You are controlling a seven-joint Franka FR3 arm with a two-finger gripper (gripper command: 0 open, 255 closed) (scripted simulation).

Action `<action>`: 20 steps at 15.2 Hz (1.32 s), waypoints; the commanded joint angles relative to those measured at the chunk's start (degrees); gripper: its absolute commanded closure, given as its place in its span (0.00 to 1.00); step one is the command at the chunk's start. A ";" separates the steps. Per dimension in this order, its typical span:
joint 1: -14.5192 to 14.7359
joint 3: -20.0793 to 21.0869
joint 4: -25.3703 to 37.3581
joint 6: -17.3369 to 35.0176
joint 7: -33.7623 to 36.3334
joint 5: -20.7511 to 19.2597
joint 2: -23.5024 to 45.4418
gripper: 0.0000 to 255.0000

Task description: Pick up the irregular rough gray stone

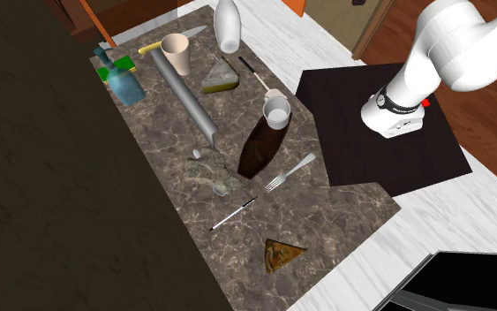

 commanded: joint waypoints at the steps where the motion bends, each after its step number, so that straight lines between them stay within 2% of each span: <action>1: 0.00 0.00 0.00 0.00 0.00 0.00 0.00 0.00; 11: 0.12 10.07 -6.33 14.51 18.35 5.85 9.51 0.00; 20: -0.40 18.06 -4.23 27.48 34.61 7.34 25.63 0.00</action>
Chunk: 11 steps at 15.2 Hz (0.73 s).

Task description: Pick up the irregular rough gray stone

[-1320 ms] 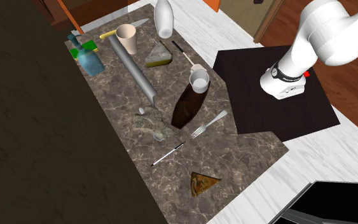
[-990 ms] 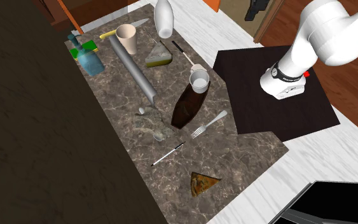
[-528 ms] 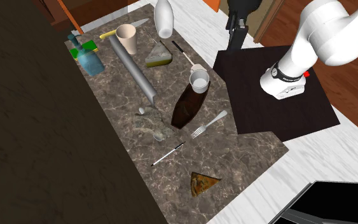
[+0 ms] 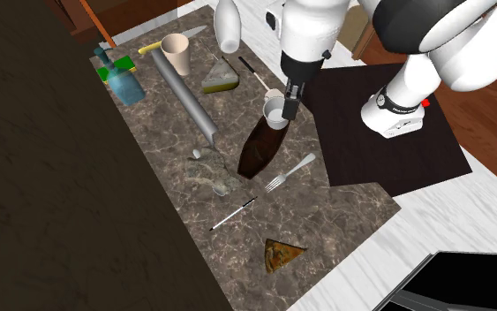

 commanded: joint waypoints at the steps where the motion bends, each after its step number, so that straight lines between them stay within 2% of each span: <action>1: -0.14 1.64 1.22 2.57 3.98 -0.22 3.99 0.00; 6: -0.46 4.63 5.91 8.21 13.61 -2.66 15.26 0.00; 11: 0.43 5.54 12.66 12.10 23.31 -6.76 27.20 0.00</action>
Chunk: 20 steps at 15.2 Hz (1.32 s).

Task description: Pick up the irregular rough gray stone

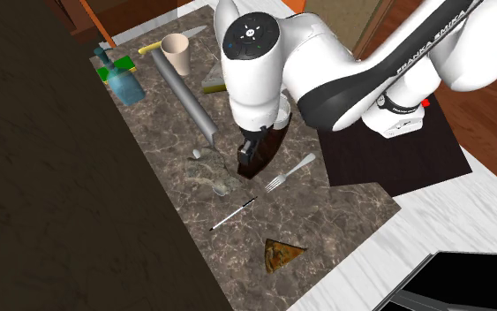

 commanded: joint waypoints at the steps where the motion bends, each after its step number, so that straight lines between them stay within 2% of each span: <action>1: 0.67 0.10 3.00 1.52 4.14 -1.79 5.03 0.00; 7: 3.75 -1.82 14.20 3.20 13.72 -6.00 19.30 0.00; 12: 6.48 -4.05 24.98 2.76 19.22 -7.56 30.29 0.00; 20: 7.07 -4.88 25.07 6.61 19.74 -8.58 34.28 0.00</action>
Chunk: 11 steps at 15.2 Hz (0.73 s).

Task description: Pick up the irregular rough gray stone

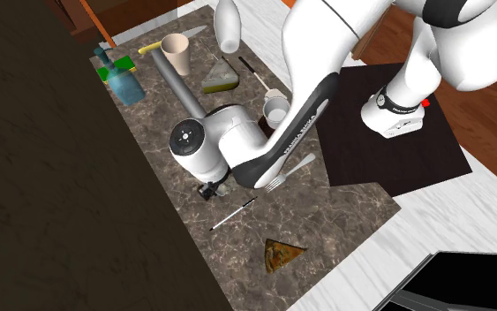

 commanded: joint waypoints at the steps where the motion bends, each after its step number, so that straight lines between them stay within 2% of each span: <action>1: 0.06 -0.11 -0.03 0.53 0.07 -0.13 0.48 0.00; 2: 0.09 -0.11 0.11 0.45 0.08 -0.13 0.54 1.00; 11: 0.06 -0.11 -0.03 0.53 0.07 -0.13 0.49 1.00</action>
